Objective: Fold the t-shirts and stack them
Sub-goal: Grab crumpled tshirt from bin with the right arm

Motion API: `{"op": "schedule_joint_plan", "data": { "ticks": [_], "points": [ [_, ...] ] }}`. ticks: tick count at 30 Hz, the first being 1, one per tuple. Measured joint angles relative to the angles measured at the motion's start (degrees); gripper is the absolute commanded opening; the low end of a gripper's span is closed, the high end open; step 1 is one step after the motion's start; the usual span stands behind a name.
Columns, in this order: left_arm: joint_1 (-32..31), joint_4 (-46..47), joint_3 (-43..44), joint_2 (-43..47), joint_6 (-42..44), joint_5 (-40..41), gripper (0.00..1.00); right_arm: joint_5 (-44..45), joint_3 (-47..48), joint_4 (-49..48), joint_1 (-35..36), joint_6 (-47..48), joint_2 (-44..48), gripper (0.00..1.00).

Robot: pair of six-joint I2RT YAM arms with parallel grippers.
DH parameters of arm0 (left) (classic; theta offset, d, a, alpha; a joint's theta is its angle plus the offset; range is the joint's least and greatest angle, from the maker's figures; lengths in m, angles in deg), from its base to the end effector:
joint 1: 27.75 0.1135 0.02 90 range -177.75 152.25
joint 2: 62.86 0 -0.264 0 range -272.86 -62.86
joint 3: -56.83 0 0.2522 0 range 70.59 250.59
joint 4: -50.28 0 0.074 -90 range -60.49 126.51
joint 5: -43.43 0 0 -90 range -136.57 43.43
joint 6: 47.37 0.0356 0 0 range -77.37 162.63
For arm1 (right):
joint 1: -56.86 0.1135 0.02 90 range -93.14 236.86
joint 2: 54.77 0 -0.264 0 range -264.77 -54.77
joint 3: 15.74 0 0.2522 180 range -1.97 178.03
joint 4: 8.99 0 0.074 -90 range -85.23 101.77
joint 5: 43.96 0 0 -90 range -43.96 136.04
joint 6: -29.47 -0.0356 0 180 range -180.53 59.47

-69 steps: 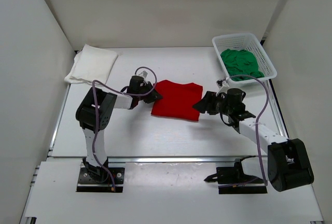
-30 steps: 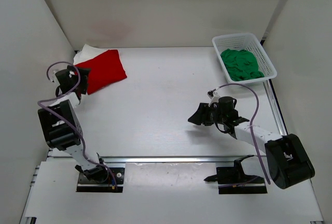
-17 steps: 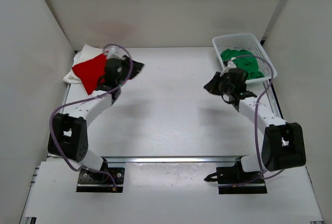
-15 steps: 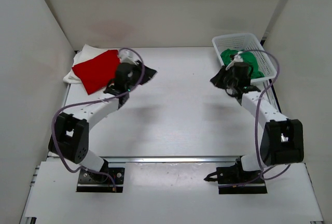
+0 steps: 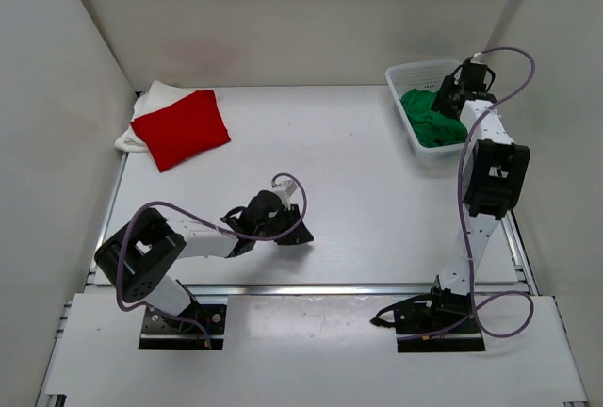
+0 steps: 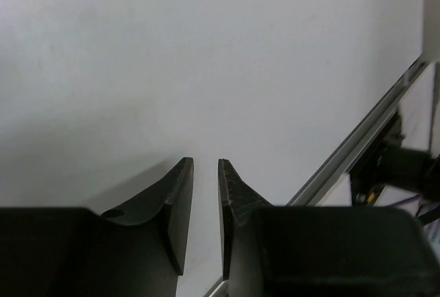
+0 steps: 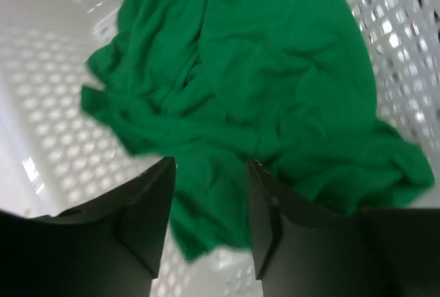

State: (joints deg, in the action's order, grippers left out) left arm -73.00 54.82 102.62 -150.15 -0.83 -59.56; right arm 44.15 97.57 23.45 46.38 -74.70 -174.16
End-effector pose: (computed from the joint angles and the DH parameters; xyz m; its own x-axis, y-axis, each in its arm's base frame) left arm 0.1937 -0.2068 0.1447 -0.8702 -0.0742 -0.4870 0.3029 0.6991 -0.6477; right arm 0.4782 -0.0873 0.2486 -0.5555 0.3516 -0.7536 0.3016 0.9297 0.2114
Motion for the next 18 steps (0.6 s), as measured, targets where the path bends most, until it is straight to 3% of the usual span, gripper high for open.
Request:
{"op": "schedule_joint_plan", "data": {
  "ticks": [3,8,14,18],
  "points": [
    [-1.5,0.8,-4.1,0.8,-0.1,-1.1,0.34,0.8,12.6,5.9,-0.2,1.7,-9.5,0.52],
    [-1.1,2.5,-5.4,1.0,-0.1,-3.0,0.35,3.2,34.8,15.1,0.2,3.8,-25.0,0.54],
    [1.3,3.7,-5.4,3.3,-0.5,-3.5,0.35,4.9,36.3,20.9,0.3,5.0,-28.5,0.47],
    [2.4,4.5,-5.4,6.3,-1.4,-3.7,0.35,3.7,37.9,23.0,0.2,5.9,-28.7,0.31]
  ]
}}
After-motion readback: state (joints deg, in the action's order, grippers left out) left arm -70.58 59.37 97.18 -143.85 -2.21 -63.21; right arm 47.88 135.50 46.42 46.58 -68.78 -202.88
